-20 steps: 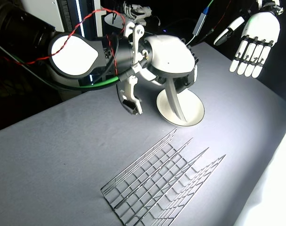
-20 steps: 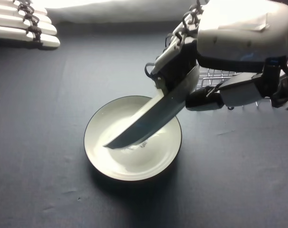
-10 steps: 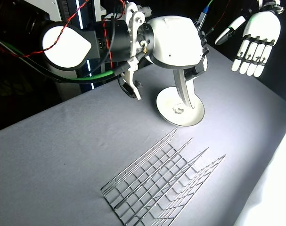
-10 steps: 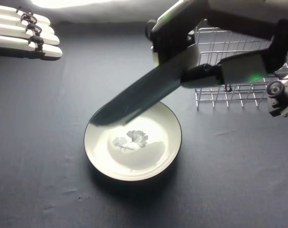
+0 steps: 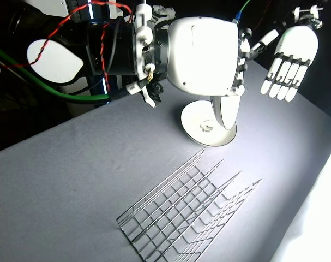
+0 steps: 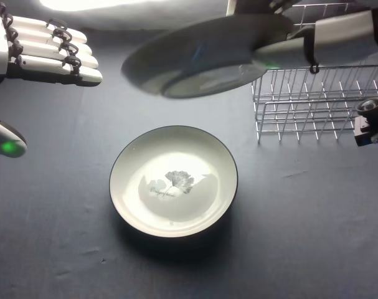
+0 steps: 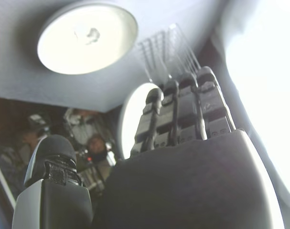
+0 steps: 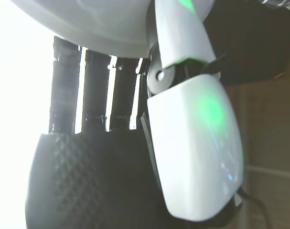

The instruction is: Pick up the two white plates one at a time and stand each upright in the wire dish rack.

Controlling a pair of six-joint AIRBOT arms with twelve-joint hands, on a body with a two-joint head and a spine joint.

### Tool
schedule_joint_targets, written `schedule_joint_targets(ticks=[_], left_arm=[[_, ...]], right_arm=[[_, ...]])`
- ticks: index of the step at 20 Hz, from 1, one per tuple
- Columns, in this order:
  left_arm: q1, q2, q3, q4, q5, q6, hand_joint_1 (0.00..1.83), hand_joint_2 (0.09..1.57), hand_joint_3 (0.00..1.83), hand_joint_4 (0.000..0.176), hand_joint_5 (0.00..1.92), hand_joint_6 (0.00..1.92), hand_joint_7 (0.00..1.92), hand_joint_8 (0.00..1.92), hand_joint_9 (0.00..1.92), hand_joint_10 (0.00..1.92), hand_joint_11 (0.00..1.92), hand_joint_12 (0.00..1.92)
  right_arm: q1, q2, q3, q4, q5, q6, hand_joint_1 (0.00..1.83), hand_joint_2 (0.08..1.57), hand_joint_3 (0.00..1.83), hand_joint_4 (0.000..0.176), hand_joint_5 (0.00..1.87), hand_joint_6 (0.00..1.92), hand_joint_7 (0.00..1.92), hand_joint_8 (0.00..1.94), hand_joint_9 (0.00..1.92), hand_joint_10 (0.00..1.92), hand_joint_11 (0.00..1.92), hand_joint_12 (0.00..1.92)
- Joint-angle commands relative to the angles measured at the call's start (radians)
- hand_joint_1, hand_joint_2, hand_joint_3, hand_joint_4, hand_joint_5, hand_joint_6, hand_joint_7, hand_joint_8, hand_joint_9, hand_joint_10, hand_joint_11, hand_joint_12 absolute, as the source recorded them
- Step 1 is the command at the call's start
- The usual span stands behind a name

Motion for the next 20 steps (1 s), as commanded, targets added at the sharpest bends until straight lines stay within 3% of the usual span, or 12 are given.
schedule_joint_targets(ticks=[1, 3, 8, 17, 20], left_arm=[[0.005, 0.009, 0.008, -0.085, -0.011, 0.005, 0.00, 1.10, 0.00, 0.000, 0.04, 0.01, 0.04, 0.01, 0.01, 0.00, 0.01, 0.00], [0.022, 0.007, 0.005, -0.085, -0.009, 0.010, 0.00, 1.11, 0.00, 0.000, 0.06, 0.01, 0.05, 0.01, 0.02, 0.01, 0.02, 0.01], [0.037, 0.007, -0.023, -0.085, 0.007, 0.017, 0.00, 1.11, 0.00, 0.000, 0.05, 0.01, 0.05, 0.01, 0.02, 0.01, 0.01, 0.01], [0.089, 0.003, -0.028, -0.080, 0.013, 0.028, 0.00, 1.11, 0.00, 0.000, 0.01, 0.00, 0.01, 0.00, 0.00, 0.00, 0.00, 0.00], [0.099, 0.003, -0.035, -0.080, 0.013, 0.028, 0.00, 1.12, 0.01, 0.000, 0.02, 0.00, 0.01, 0.01, 0.00, 0.00, 0.00, 0.00]], right_arm=[[0.022, 0.009, -0.002, 0.053, 0.146, 0.023, 1.39, 1.08, 0.00, 0.000, 0.97, 0.96, 1.08, 0.75, 1.01, 1.05, 0.85, 1.00], [0.024, 0.013, -0.003, 0.092, 0.143, 0.026, 1.38, 1.11, 0.00, 0.000, 0.92, 1.06, 1.01, 0.85, 0.95, 1.14, 0.80, 1.04], [0.041, 0.023, -0.003, 0.184, 0.113, 0.031, 1.38, 1.09, 0.00, 0.000, 0.95, 1.02, 1.03, 0.81, 0.99, 1.09, 0.82, 1.06], [0.043, 0.062, -0.024, 0.286, 0.071, 0.030, 1.38, 1.10, 0.00, 0.000, 0.89, 1.10, 1.02, 0.85, 0.99, 1.07, 0.85, 1.00], [0.044, 0.076, -0.024, 0.314, 0.063, 0.029, 1.38, 1.09, 0.00, 0.000, 0.94, 1.03, 1.06, 0.80, 1.01, 1.01, 0.89, 0.97]])
